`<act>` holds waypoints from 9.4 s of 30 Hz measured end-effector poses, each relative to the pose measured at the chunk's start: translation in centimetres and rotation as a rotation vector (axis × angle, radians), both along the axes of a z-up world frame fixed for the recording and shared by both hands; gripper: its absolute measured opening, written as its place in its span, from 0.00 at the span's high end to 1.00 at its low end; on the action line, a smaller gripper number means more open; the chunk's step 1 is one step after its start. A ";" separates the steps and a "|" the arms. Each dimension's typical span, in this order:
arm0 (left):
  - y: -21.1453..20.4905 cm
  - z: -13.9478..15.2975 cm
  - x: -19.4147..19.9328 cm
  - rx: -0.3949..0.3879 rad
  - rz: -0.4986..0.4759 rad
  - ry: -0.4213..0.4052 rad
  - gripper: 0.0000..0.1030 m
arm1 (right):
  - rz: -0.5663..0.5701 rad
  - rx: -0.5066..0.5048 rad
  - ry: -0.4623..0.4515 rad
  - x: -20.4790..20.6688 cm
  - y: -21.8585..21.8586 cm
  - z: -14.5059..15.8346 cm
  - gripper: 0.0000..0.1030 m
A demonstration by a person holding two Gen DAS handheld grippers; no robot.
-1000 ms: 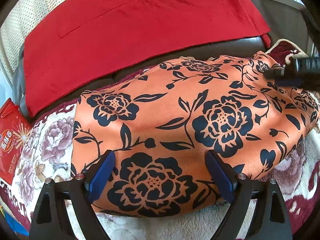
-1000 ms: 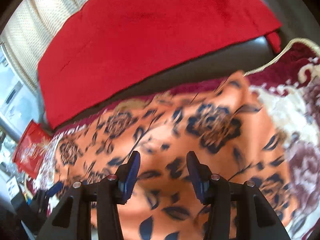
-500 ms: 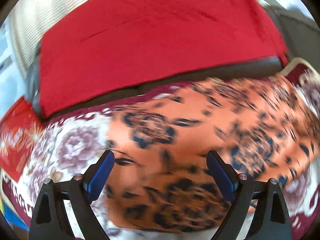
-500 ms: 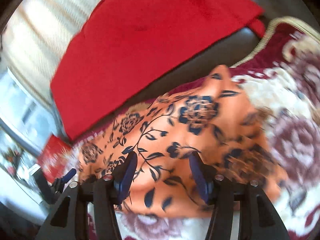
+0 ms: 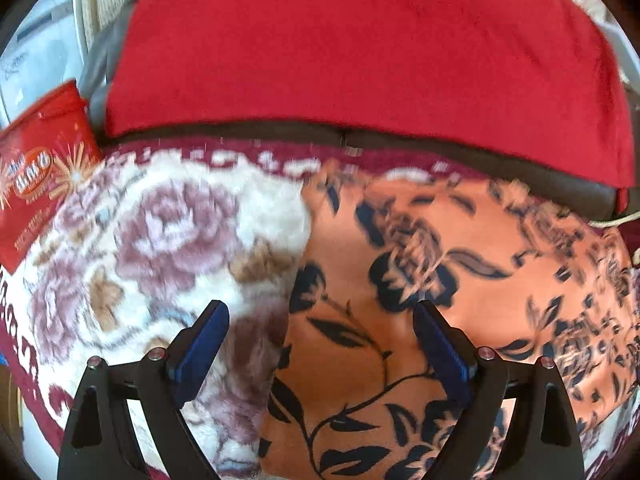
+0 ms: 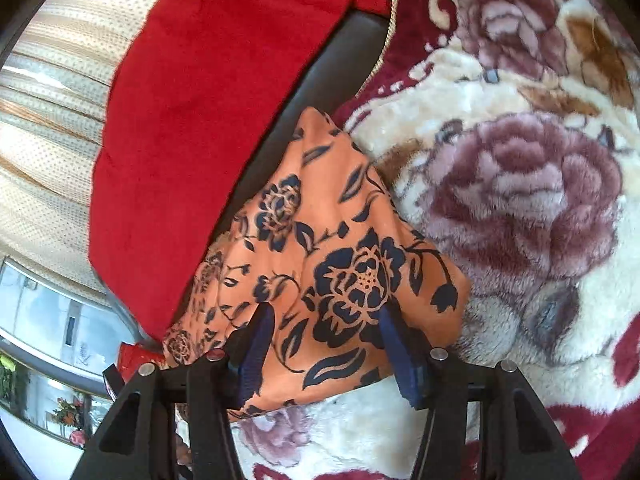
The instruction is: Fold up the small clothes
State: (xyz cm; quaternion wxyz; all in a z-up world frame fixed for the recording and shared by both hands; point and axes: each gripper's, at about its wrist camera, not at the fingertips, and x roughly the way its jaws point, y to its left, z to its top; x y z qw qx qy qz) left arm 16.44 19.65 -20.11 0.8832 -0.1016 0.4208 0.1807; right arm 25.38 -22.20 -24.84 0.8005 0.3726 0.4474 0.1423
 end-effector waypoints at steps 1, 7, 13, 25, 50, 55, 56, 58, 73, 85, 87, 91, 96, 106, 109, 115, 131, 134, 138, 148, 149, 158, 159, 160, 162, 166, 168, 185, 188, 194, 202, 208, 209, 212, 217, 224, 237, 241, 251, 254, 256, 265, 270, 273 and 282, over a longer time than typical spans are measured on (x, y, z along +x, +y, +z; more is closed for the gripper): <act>-0.3 0.6 -0.3 0.011 -0.014 -0.031 0.09 | -0.001 0.005 -0.028 -0.3 -0.1 0.5 0.43; -3.5 2.0 -0.3 0.040 -0.160 -0.095 0.09 | -0.018 0.114 -0.047 -3.2 -0.9 0.5 0.40; -6.2 -1.2 1.3 0.083 -0.224 0.052 0.07 | -0.006 0.148 0.033 -3.2 0.8 -1.8 0.40; -4.2 0.5 1.2 0.024 -0.155 -0.027 0.04 | -0.073 0.148 0.056 -2.7 -0.1 -2.6 0.41; 3.7 -0.6 1.4 -0.101 0.049 0.018 0.04 | -0.061 0.026 -0.065 1.9 5.4 -2.7 0.84; 7.5 0.5 -0.7 -0.125 0.154 -0.024 0.04 | 0.000 -0.162 -0.222 1.7 9.8 4.1 0.84; 8.4 0.8 -1.2 -0.133 0.176 -0.031 0.04 | 0.027 -0.201 -0.255 1.6 11.2 5.7 0.84; 10.4 1.4 -2.3 -0.148 0.224 -0.050 0.04 | 0.093 -0.286 -0.320 1.1 14.4 8.6 0.84; 17.0 2.9 -6.1 -0.173 0.348 -0.128 0.04 | 0.647 -0.646 -0.296 -5.3 39.6 2.1 0.76; 8.3 4.7 -3.6 -0.133 -0.039 -0.204 0.04 | 0.685 -0.459 -0.526 -8.2 28.1 8.0 0.45; 5.8 4.3 -2.8 -0.040 -0.090 -0.168 0.04 | 0.586 -0.447 -0.496 -6.6 25.3 8.3 0.56; 3.3 0.2 0.0 0.188 -0.079 0.073 0.04 | 0.532 -0.404 -0.410 -3.4 23.3 7.3 0.63; 3.3 -1.2 1.0 0.236 -0.075 0.127 0.04 | 0.610 -0.496 -0.304 -2.1 25.5 2.9 0.62; 3.4 -1.3 1.0 0.231 -0.098 0.109 0.04 | 0.536 -0.417 -0.317 5.6 28.8 6.4 0.63; 3.7 -1.6 1.1 0.228 -0.103 0.101 0.04 | 0.516 -0.409 -0.184 9.1 30.6 3.9 0.62; 3.9 -1.6 1.2 0.211 -0.105 0.097 0.04 | 0.498 -0.402 -0.173 10.1 31.0 3.1 0.61; 3.7 -0.8 0.4 0.211 -0.083 0.082 0.04 | 0.591 -0.474 -0.317 -1.5 25.1 1.9 0.59; 3.3 1.3 -1.4 0.203 -0.091 0.021 0.04 | 0.585 -0.439 -0.290 -1.3 24.5 2.0 0.59; 1.9 3.1 -3.8 0.156 -0.152 -0.052 0.04 | 0.597 -0.371 -0.276 -1.4 23.8 2.9 0.57; -0.4 -1.7 -1.4 0.164 -0.214 0.106 0.00 | 0.675 -0.363 -0.235 -1.9 25.2 1.6 0.57; -0.4 -1.2 -1.5 0.165 -0.213 0.090 0.00 | 0.677 -0.361 -0.234 -1.9 25.2 1.8 0.57; 2.3 1.7 -1.4 0.125 -0.132 -0.026 0.00 | 0.548 -0.176 -0.313 0.5 22.0 4.1 0.57; 2.6 1.6 -1.2 0.094 -0.122 -0.029 0.00 | 0.542 -0.149 -0.315 1.0 21.9 4.2 0.57; 2.9 1.5 -1.0 0.071 -0.118 -0.030 0.00 | 0.532 -0.133 -0.317 1.7 21.9 4.3 0.57; 2.8 0.3 -0.2 0.094 -0.106 0.013 0.00 | 0.517 -0.157 -0.313 2.8 22.6 4.0 0.57; 2.6 -1.6 0.8 0.105 -0.107 0.060 0.00 | 0.553 -0.184 -0.214 4.8 24.1 1.0 0.57; 3.0 -0.9 0.8 0.091 -0.105 0.041 0.00 | 0.561 -0.202 -0.230 4.9 24.3 1.7 0.57; 2.5 -1.2 1.3 0.203 -0.118 0.027 0.00 | 0.459 -0.158 -0.079 14.5 27.2 -1.9 0.46; 2.7 -1.0 1.1 0.188 -0.114 0.028 0.00 | 0.449 -0.183 -0.101 13.8 27.0 -0.3 0.43; 2.0 -0.7 0.5 0.209 -0.126 0.030 0.00 | 0.467 -0.170 -0.119 9.9 25.3 2.0 0.34; 1.7 -0.8 0.4 0.204 -0.121 0.031 0.00 | 0.520 -0.262 -0.104 4.3 26.1 1.2 0.33; 1.7 -0.7 0.5 0.194 -0.114 0.035 0.00 | 0.527 -0.317 -0.122 3.1 26.5 0.6 0.33; 1.8 -0.7 0.5 0.196 -0.117 0.036 0.00 | 0.520 -0.311 -0.130 3.1 26.3 0.8 0.33; 1.8 -0.5 0.4 0.180 -0.128 0.046 0.00 | 0.527 -0.306 -0.165 3.2 25.6 1.6 0.33; 3.1 0.9 -0.9 0.022 -0.142 -0.003 0.00 | 0.538 -0.310 -0.178 3.2 26.2 1.9 0.33; 3.8 -1.8 0.3 0.014 -0.101 0.091 0.00 | 0.557 -0.341 -0.177 3.6 27.0 1.0 0.32; 1.7 1.8 -2.4 0.188 -0.097 0.035 0.00 | 0.570 -0.306 -0.416 0.8 27.0 5.3 0.39; 1.3 1.4 -3.3 0.262 -0.093 0.062 0.00 | 0.653 -0.322 -0.397 0.0 28.8 4.7 0.41; 0.9 -0.9 -3.7 0.313 -0.104 0.107 0.00 | 0.666 -0.291 -0.302 1.1 28.2 3.3 0.42; 0.9 -0.9 -3.5 0.321 -0.106 0.108 0.00 | 0.621 -0.250 -0.316 1.5 26.9 4.0 0.42; 0.8 -0.9 -3.5 0.328 -0.108 0.108 0.00 | 0.588 -0.221 -0.331 1.8 26.0 4.5 0.41; 0.8 -0.4 -3.8 0.322 -0.109 0.103 0.00 | 0.466 -0.132 -0.306 3.6 23.2 4.7 0.41; 0.8 0.7 -4.0 0.319 -0.104 0.085 0.00 | 0.438 -0.114 -0.269 4.3 22.6 4.0 0.41; 0.9 1.8 -4.0 0.314 -0.095 0.059 0.00 | 0.432 -0.113 -0.261 4.5 22.4 3.8 0.41; 1.5 4.4 -3.6 0.296 -0.053 0.000 0.00 | 0.410 -0.113 -0.263 4.6 22.1 3.9 0.41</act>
